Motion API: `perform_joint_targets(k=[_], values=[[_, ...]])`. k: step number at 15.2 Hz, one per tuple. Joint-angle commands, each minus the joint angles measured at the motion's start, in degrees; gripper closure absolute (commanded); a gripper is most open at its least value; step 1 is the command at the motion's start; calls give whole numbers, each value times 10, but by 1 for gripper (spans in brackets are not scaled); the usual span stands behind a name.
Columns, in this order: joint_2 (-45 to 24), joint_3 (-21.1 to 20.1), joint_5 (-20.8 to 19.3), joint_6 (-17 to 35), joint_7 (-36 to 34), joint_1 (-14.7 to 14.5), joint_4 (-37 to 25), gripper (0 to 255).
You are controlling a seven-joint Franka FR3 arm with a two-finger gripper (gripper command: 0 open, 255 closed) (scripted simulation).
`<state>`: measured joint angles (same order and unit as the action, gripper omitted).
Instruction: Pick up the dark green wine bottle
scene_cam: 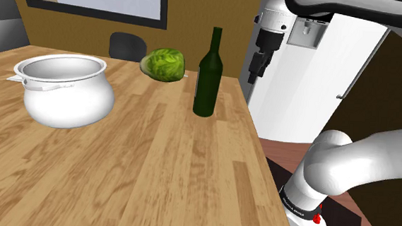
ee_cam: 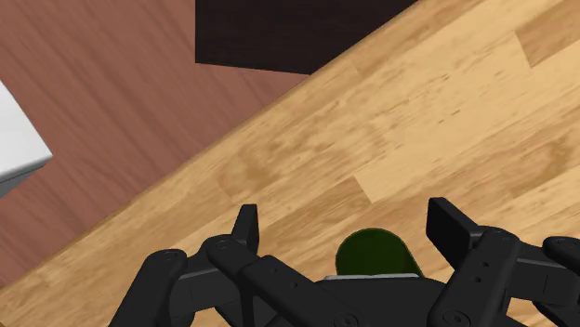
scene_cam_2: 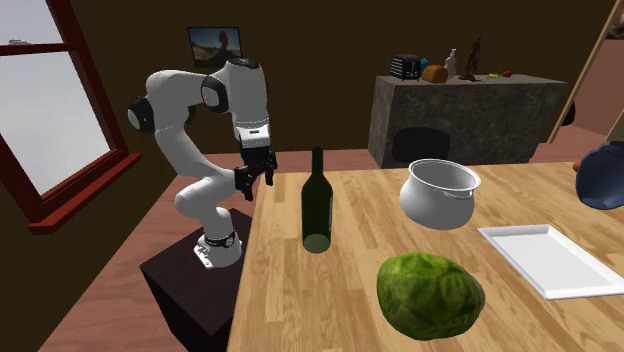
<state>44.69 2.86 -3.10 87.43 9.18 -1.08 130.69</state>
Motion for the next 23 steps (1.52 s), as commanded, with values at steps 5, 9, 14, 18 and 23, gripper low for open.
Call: perform_joint_targets(k=[5,9,14,18,23], values=[[-79,-22,10,-33,-25,-6,-106,0],[-162,-41,16,-74,-49,-9,-224,0],[-277,-65,15,-142,-81,-13,-398,0],[-383,-85,5,-213,-107,-19,-567,0],[-351,-82,9,-163,-107,-18,-486,0]])
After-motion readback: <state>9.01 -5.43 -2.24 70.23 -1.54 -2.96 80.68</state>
